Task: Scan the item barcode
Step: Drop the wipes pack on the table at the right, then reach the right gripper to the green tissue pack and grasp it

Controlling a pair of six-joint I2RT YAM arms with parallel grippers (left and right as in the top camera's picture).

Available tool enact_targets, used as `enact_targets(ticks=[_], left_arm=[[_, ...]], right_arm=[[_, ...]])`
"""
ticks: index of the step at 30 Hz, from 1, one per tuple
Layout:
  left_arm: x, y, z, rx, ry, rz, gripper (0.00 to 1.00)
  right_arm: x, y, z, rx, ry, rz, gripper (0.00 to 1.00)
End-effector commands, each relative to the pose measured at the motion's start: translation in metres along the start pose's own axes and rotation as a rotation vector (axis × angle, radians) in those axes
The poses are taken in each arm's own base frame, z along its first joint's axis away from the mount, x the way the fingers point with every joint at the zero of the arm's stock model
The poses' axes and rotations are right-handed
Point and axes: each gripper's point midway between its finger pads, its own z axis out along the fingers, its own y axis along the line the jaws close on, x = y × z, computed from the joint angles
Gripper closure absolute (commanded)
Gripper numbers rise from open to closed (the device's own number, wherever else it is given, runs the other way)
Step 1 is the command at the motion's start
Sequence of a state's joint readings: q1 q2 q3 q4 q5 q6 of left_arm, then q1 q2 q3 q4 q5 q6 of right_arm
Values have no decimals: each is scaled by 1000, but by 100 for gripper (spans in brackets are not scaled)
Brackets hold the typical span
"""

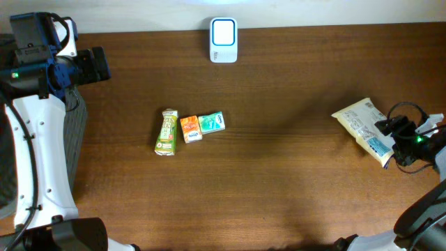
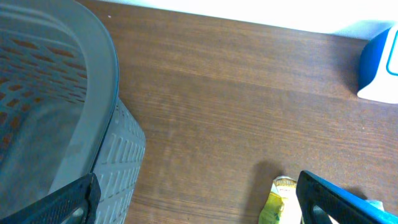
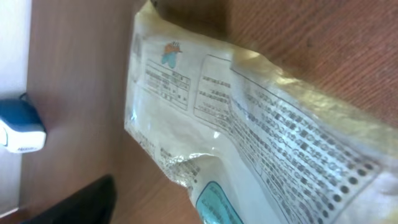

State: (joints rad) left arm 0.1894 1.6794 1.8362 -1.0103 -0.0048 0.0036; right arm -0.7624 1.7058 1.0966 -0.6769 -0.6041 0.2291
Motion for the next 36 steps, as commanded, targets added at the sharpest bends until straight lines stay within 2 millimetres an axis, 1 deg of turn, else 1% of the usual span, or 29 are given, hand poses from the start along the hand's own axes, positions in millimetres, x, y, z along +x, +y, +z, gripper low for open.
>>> enact_targets(ticks=[1,2,3,4,5,7,8,9,10,11,12,13,14,15,16,17,18,19,21,22,23,25,26,28,30,33,34,35,36], left_arm=[[0,1,0,-1,1,10,1],[0,1,0,-1,1,11,1],[0,1,0,0,1,11,1],[0,1,0,-1,1,10,1],[0,1,0,-1,1,11,1],[0,1,0,-1,1,11,1],[0,1,0,-1,1,11,1],[0,1,0,-1,1,11,1],[0,1,0,-1,1,11,1],[0,1,0,-1,1,10,1],[0,1,0,-1,1,10,1],[0,1,0,-1,1,10,1],[0,1,0,-1,1,11,1],[0,1,0,-1,1,11,1],[0,1,0,-1,1,10,1],[0,1,0,-1,1,11,1],[0,1,0,-1,1,11,1],[0,1,0,-1,1,11,1],[0,1,0,-1,1,11,1],[0,1,0,-1,1,10,1],[0,1,0,-1,1,11,1],[0,1,0,-1,1,11,1],[0,1,0,-1,1,10,1],[0,1,0,-1,1,10,1],[0,1,0,-1,1,11,1],[0,1,0,-1,1,10,1],[0,1,0,-1,1,10,1],[0,1,0,-1,1,11,1],[0,1,0,-1,1,11,1]], right_arm=[[-29,32,-42,101,-33,-168,7],[-30,47,-63,223,-19,-214,1],[-29,59,-71,282,-15,-254,1],[-22,82,-70,283,-1,-316,1],[-14,100,-62,266,12,-366,1],[3,127,-45,246,39,-459,1],[16,155,-33,166,56,-513,1],[34,179,-23,80,96,-556,1],[51,196,-12,30,130,-601,1],[73,213,5,4,168,-667,2],[94,225,21,-12,207,-720,12],[122,239,44,-28,260,-763,19],[143,248,62,-37,297,-772,21],[159,256,75,-45,318,-769,25],[185,268,98,-59,344,-763,29],[217,282,124,-80,373,-756,31],[235,291,138,-100,382,-750,32],[260,303,155,-134,386,-762,33],[301,331,178,-231,372,-786,33],[318,344,186,-285,351,-826,32],[331,351,195,-303,314,-861,32],[346,349,209,-263,253,-905,28],[357,342,215,-235,250,-926,28],[375,337,215,-238,292,-946,27],[383,325,214,-197,329,-963,23],[384,294,212,-83,398,-955,22],[382,279,210,-29,431,-960,22],[374,264,203,20,473,-999,22],[364,263,193,23,505,-1027,22]])
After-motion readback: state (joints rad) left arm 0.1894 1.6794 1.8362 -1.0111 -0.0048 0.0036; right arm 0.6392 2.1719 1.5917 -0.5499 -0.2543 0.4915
